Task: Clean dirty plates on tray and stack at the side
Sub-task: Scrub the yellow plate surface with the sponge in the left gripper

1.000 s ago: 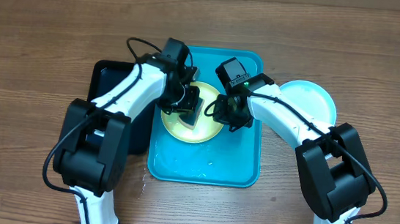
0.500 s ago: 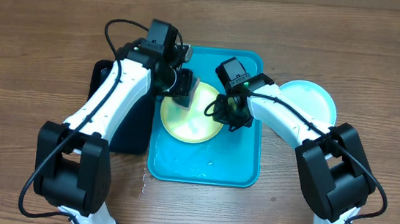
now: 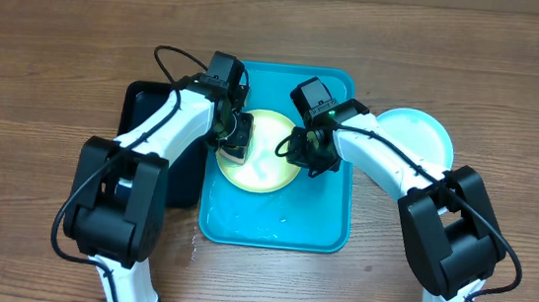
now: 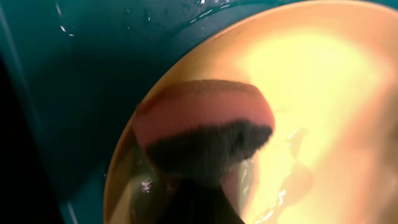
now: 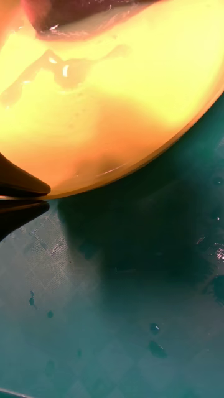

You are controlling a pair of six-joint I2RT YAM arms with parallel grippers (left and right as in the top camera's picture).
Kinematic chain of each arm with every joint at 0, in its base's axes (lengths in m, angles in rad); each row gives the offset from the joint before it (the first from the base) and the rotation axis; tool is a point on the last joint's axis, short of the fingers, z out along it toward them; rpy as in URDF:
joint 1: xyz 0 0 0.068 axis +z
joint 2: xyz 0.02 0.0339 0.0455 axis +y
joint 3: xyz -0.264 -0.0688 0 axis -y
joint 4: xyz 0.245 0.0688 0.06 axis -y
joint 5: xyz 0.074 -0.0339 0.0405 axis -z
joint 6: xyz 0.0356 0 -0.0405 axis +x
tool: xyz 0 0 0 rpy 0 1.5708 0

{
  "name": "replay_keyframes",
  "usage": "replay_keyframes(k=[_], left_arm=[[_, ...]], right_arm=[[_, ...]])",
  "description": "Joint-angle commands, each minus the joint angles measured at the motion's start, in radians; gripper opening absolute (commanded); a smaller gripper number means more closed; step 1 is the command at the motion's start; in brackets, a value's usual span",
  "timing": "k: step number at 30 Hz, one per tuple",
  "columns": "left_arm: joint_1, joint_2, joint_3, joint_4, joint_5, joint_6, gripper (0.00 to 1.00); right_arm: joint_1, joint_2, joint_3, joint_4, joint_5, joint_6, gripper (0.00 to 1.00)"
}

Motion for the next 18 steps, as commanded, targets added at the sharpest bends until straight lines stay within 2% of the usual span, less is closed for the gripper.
replay_keyframes(k=[1,6,13,18], left_arm=[[-0.007,0.078,-0.007,-0.010,0.055,-0.016,0.04],[-0.007,0.098,-0.006,-0.020,0.202,-0.013,0.04],[0.001,0.039,0.014,-0.021,0.433,-0.013,0.04],[0.000,-0.079,0.029,-0.021,0.450,-0.013,0.04]], right_arm=[[0.003,0.003,-0.001,0.003,0.005,-0.003,0.04],[0.003,0.003,-0.001,0.003,0.005,-0.003,0.04],[0.003,0.003,-0.001,0.003,0.005,-0.004,0.04],[0.003,0.003,-0.001,0.003,0.005,-0.004,0.04]])
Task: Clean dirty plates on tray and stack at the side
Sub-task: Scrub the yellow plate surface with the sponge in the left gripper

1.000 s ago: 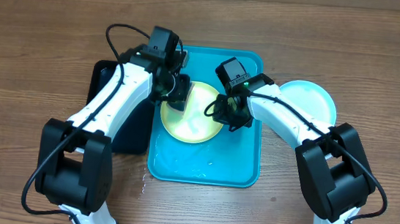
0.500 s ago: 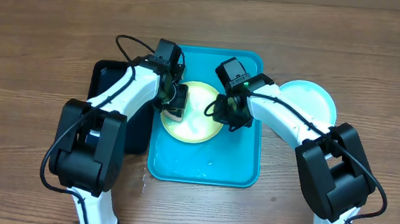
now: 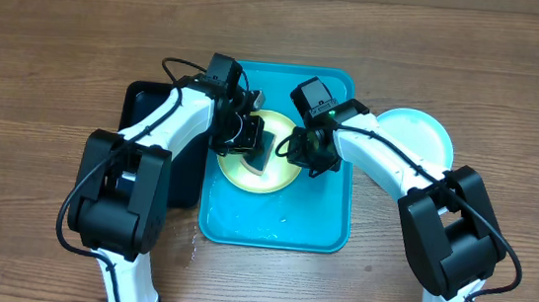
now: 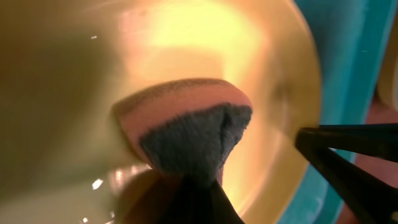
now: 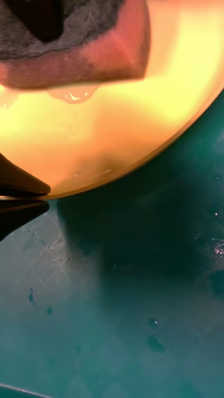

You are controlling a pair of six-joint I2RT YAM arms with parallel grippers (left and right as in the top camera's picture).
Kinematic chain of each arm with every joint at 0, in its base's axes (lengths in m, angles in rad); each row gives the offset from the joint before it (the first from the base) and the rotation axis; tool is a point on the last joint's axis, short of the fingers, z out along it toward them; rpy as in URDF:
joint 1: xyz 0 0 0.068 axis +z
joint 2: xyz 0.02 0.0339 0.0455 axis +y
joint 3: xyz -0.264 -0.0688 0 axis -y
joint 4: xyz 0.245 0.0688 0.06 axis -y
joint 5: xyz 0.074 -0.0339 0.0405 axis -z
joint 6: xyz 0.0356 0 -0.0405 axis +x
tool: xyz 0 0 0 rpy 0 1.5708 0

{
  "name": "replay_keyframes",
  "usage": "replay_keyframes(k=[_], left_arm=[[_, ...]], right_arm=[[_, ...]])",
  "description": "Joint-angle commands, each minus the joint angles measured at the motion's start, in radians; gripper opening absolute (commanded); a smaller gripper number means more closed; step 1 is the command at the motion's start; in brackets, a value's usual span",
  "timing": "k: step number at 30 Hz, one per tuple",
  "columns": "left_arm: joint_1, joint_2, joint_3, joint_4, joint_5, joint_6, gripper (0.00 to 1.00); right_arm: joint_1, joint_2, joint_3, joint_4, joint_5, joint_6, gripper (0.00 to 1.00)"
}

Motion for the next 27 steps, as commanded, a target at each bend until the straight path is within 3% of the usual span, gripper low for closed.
replay_keyframes(k=[1,7,14,20,27], left_arm=[[-0.013,-0.139,0.015,0.001,0.090,-0.014,0.04],[-0.017,-0.267,0.015,-0.027,-0.090,-0.018,0.04],[-0.054,-0.263,0.014,-0.064,-0.284,-0.018,0.04],[-0.076,-0.220,0.014,-0.058,-0.376,-0.019,0.04],[-0.079,-0.100,0.014,-0.032,-0.381,-0.021,0.04]], right_arm=[[0.003,0.003,-0.001,0.005,0.000,-0.003,0.04],[0.003,0.003,-0.001,0.008,0.000,-0.004,0.04],[0.003,0.003,-0.001,0.009,0.001,-0.003,0.04],[0.003,0.003,-0.001,0.010,0.001,-0.003,0.04],[0.003,0.003,-0.001,0.011,0.001,-0.003,0.04]])
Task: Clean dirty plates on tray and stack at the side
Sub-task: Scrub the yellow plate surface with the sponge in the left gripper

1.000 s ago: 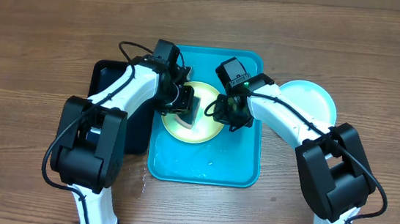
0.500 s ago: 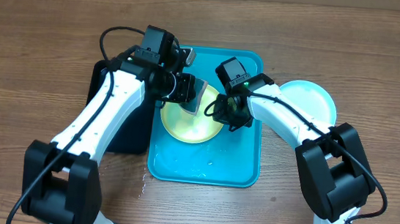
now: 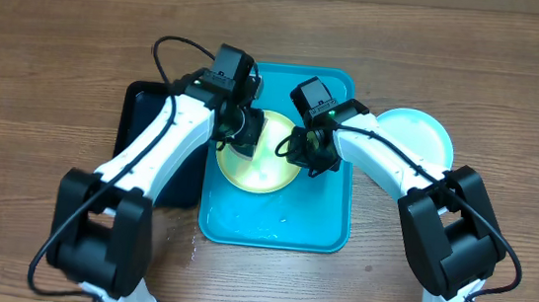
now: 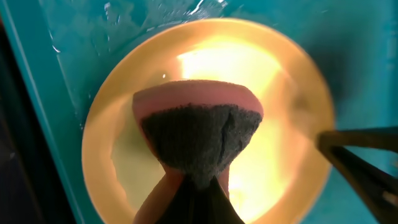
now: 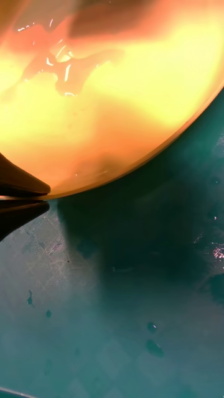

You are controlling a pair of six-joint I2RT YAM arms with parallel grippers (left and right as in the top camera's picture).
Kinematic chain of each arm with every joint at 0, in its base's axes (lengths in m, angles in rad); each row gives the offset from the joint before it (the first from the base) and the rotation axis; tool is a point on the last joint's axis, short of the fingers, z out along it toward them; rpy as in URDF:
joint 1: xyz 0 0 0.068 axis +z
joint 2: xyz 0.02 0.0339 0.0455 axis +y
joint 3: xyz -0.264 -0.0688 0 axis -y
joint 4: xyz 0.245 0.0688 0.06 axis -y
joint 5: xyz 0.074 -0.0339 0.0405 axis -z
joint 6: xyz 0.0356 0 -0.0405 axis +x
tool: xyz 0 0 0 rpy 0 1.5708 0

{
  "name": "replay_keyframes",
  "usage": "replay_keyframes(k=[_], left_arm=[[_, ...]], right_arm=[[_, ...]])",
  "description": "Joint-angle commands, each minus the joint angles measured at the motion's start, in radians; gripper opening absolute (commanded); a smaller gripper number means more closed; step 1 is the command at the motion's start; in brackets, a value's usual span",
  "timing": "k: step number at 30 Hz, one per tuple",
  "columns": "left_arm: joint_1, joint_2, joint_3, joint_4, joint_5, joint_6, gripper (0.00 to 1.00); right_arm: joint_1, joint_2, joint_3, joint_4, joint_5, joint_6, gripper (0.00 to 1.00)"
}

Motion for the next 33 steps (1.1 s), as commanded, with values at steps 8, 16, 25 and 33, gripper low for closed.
replay_keyframes(k=[8,16,25,33], left_arm=[[-0.006,0.209,0.009,0.027,0.003,-0.040,0.04],[-0.003,0.222,0.022,-0.001,0.383,-0.031,0.04],[0.024,0.182,0.169,-0.092,0.384,-0.041,0.04],[0.028,0.161,0.208,-0.135,0.080,-0.064,0.04]], right_arm=[[0.003,0.003,-0.001,0.006,0.002,-0.004,0.04],[0.003,0.003,-0.001,0.006,0.002,-0.004,0.04],[0.003,0.003,-0.001,0.004,0.002,-0.004,0.04],[0.003,0.003,-0.001,0.005,0.002,-0.004,0.04]])
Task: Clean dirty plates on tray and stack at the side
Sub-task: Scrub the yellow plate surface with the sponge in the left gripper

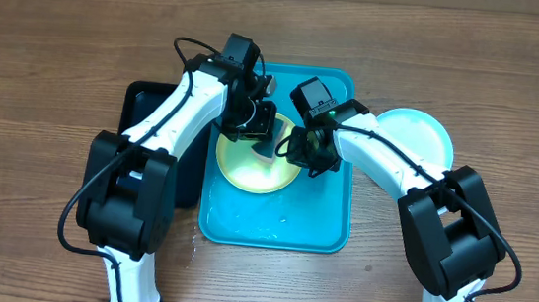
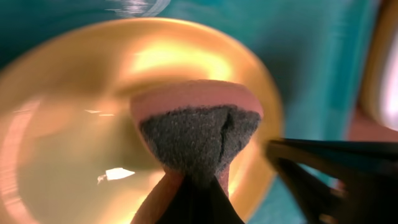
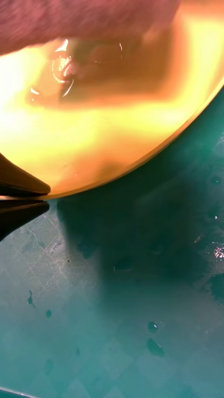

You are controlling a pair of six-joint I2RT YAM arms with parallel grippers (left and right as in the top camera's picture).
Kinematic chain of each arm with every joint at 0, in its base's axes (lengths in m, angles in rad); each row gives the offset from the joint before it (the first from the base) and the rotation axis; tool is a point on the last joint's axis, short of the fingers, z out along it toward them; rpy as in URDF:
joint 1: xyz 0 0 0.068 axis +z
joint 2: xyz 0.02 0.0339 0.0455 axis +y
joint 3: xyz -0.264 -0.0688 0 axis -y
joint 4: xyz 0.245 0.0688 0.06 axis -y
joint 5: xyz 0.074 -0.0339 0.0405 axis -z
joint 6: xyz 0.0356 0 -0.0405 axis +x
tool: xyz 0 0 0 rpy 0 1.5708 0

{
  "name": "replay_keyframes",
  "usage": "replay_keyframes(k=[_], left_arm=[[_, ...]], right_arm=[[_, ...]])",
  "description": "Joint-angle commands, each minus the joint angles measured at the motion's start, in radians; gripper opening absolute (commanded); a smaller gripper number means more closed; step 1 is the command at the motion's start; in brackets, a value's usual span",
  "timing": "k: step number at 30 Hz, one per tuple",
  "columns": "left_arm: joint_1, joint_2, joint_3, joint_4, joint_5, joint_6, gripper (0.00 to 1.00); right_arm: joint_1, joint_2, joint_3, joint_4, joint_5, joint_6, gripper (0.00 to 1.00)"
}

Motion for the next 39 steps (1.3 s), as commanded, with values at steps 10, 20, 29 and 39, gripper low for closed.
replay_keyframes(k=[10,20,29,39], left_arm=[[0.004,-0.009,-0.068,0.041,-0.315,-0.046,0.04],[0.003,0.029,-0.192,0.124,-0.208,-0.095,0.04],[0.017,0.027,-0.179,0.140,0.176,-0.021,0.04],[0.052,-0.047,-0.079,0.104,0.195,-0.021,0.04]], right_arm=[[0.003,0.003,-0.001,0.008,0.002,-0.003,0.04],[0.003,0.003,-0.001,0.010,0.002,-0.003,0.04],[0.003,0.003,-0.001,0.009,0.002,-0.003,0.04],[0.003,0.003,-0.001,0.008,0.002,-0.003,0.04]])
